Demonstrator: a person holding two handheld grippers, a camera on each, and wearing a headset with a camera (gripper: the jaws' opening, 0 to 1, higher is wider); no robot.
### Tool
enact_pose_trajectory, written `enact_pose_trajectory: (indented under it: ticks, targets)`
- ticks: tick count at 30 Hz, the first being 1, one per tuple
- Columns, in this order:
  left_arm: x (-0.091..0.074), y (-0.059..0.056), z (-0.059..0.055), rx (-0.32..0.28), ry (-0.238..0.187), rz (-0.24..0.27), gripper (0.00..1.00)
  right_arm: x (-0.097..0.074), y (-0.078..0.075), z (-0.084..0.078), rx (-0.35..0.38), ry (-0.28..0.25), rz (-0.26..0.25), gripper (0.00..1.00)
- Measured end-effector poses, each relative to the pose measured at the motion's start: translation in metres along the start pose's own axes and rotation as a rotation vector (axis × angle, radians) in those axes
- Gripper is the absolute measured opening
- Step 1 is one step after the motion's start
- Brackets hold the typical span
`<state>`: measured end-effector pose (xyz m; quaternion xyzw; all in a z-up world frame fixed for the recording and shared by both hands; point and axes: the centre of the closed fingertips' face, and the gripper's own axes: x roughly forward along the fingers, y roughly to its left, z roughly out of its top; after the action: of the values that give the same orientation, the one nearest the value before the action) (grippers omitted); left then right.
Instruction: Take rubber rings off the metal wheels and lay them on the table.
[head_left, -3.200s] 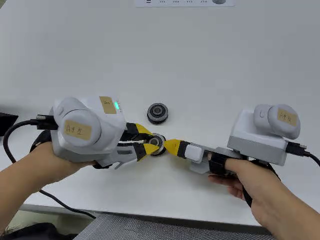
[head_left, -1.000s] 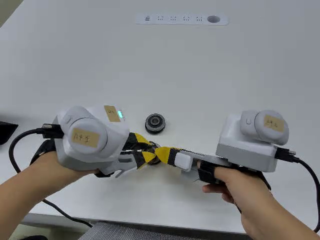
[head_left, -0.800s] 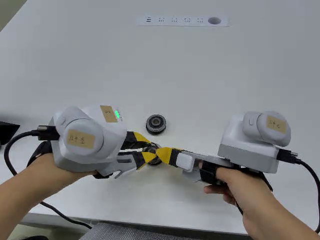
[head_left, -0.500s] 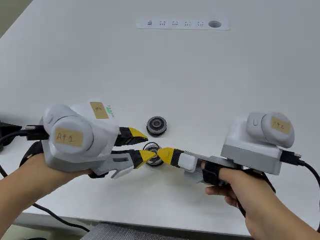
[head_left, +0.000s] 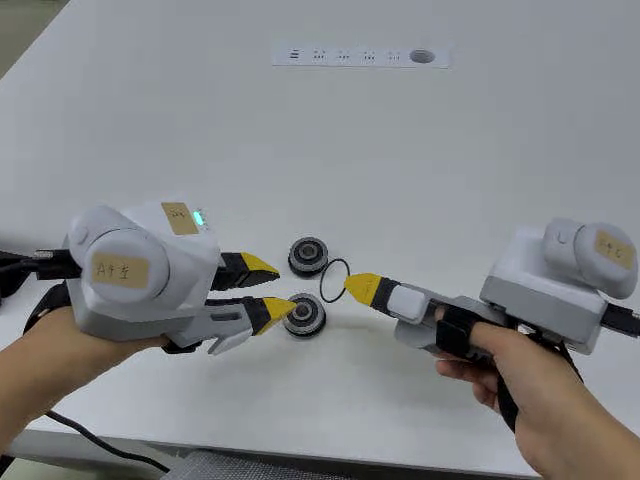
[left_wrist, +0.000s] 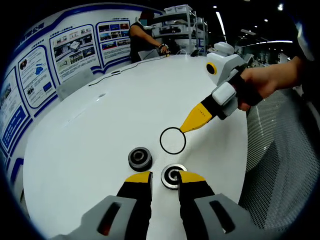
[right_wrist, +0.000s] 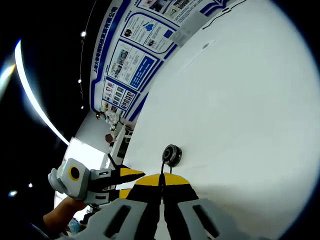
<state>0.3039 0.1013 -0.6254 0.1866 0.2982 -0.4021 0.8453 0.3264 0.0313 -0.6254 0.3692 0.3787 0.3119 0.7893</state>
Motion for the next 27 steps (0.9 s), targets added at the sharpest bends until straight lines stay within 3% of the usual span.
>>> enact_pose_trajectory:
  ticks: [10,15,19,22,27]
  targets:
    - [0.011,-0.006,-0.005,0.006,0.021,-0.025,0.2,-0.019,-0.045,0.0,0.036,-0.022,-0.163,0.02]
    - [0.016,-0.008,-0.009,0.006,0.029,-0.036,0.2,-0.024,-0.053,-0.001,0.038,-0.026,-0.2,0.02]
    - [0.018,-0.007,-0.012,0.006,0.036,-0.039,0.2,-0.03,-0.062,0.003,-0.091,-0.027,-0.267,0.02]
    - [0.019,-0.008,-0.014,0.005,0.039,-0.041,0.2,-0.03,-0.062,0.006,-0.085,-0.034,-0.262,0.06]
    - [0.018,-0.009,-0.011,0.004,0.029,-0.053,0.21,-0.034,-0.065,0.013,-0.169,-0.057,-0.302,0.14]
